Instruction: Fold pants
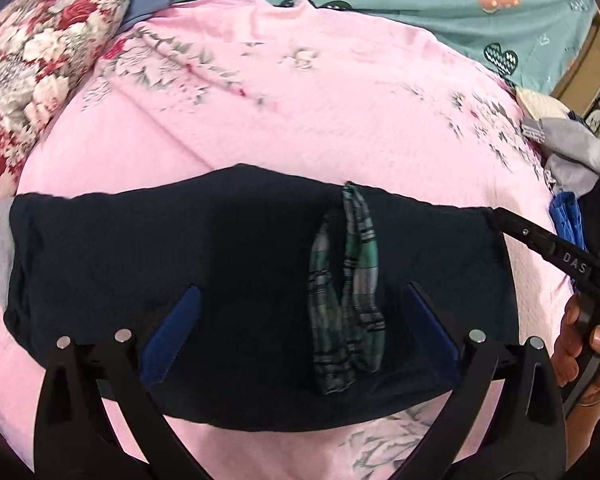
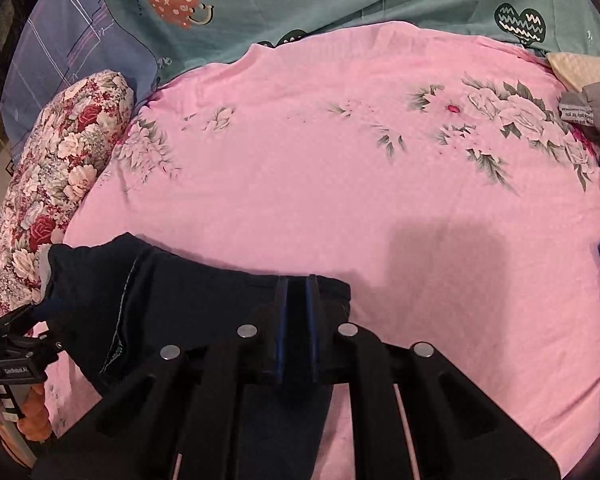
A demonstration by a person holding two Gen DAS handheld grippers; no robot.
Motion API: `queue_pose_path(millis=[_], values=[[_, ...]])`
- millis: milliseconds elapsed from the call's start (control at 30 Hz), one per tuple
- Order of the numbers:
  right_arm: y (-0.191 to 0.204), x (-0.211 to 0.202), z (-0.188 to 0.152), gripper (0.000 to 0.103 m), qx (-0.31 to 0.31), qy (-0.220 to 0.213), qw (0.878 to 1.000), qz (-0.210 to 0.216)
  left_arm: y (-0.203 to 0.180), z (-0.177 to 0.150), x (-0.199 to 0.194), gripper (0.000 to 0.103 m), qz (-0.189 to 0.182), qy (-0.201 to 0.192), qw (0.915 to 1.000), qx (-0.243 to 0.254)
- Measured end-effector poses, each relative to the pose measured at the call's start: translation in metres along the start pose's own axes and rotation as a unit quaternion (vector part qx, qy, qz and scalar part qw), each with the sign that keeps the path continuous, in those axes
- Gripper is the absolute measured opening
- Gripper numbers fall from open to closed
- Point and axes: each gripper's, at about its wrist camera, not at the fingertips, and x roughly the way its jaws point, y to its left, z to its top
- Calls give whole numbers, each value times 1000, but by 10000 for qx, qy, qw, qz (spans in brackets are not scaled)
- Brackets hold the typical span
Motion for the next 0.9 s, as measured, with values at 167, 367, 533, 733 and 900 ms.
queue_pose_path(millis=[167,367,533,733,900], values=[[2,1,-4,11,77,-7,9982,590,-1,-7,31,101,-112,534,9984,-121],[-11,11,-5,8,198,12,9995,243,4,-17,32,101,-91,456,9989,-79],[-19,0,-5,14,482,-227,9985,93,6,-23,29,101,-21,408,9992,47],[17,-17,-24,35,-82,394,9878,1503,11,-24,29,101,-13,444,9990,-52],[50,-24,-70,35,-1016,946,9848,1045,12,-23,28,101,-45,448,9989,-96]])
